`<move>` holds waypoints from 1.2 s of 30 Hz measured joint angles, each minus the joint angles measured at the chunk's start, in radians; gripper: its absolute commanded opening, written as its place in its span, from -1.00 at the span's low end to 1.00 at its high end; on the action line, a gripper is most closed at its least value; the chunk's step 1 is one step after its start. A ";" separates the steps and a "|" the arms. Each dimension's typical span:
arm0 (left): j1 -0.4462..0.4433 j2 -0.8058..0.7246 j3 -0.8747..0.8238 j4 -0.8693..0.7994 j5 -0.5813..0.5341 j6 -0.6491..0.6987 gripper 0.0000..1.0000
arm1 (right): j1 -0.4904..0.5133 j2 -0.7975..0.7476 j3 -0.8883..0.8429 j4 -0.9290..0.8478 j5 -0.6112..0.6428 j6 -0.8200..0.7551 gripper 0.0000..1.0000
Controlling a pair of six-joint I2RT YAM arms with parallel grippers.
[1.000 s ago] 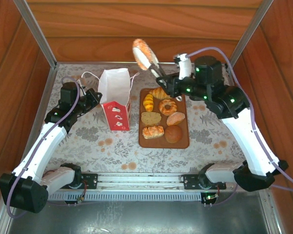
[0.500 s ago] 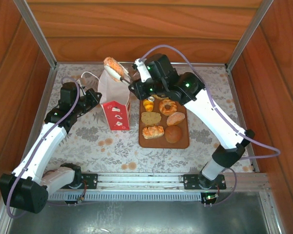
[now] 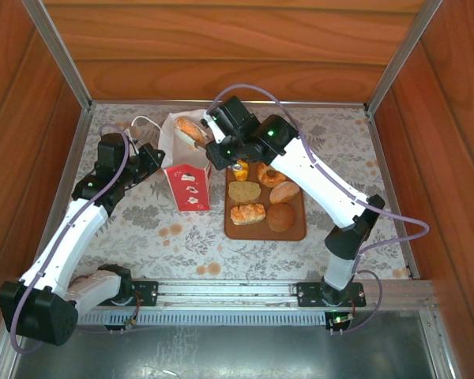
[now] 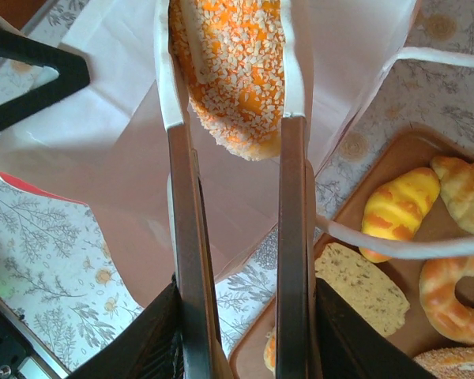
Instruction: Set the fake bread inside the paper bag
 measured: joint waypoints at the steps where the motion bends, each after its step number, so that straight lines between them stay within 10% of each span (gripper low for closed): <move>1: 0.000 0.000 0.000 0.000 0.000 0.000 -1.00 | 0.000 0.000 0.000 -0.004 0.004 0.000 -0.22; 10: -0.002 0.000 0.000 0.000 0.000 0.000 -1.00 | 0.000 0.000 0.000 -0.021 0.059 0.000 0.07; 36: -0.012 0.013 0.002 0.006 0.002 0.000 -0.97 | 0.000 -0.318 -0.193 0.212 -0.014 0.024 0.00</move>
